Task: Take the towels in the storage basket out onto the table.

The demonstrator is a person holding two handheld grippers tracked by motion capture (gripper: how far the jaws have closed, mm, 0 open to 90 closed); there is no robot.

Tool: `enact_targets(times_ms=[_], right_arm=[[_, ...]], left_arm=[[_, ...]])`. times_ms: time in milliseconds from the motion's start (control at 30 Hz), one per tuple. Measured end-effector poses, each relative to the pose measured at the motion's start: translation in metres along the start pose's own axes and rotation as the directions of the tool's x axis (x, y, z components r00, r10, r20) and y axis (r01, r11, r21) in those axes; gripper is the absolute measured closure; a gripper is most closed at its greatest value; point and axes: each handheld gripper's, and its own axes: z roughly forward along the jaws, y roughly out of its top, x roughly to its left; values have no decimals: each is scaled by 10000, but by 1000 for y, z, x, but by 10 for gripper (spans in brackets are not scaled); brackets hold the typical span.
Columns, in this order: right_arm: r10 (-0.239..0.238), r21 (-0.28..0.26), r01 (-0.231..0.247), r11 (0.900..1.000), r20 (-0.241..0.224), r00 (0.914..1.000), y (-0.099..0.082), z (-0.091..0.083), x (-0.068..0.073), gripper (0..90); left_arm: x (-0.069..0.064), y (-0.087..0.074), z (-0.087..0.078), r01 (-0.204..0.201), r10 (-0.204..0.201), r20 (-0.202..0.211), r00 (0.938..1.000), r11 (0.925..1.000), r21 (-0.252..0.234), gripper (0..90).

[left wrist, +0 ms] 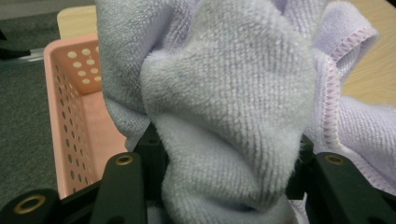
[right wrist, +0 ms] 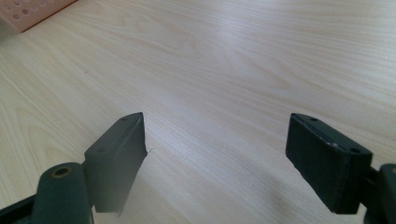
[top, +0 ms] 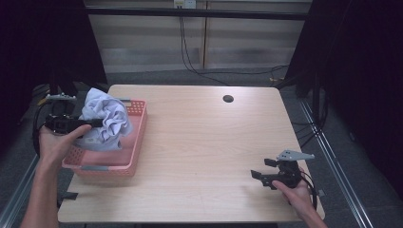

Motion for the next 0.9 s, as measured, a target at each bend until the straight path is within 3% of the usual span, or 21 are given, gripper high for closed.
enact_targets(times_ms=[533,733,900], right_arm=[[18,-16,-18,10000,-25,10000,0,-1,0,195],[19,-8,-19,10000,-34,10000,0,-1,-1,195],[44,-5,-44,10000,-24,10000,0,-2,-1,195]], left_arm=[[-18,12,-32,-324,329,39,9995,9958,-855,488],[-35,11,-40,-504,543,252,9982,9894,-1363,487],[-56,16,-37,-893,982,485,9940,9829,-1611,486]])
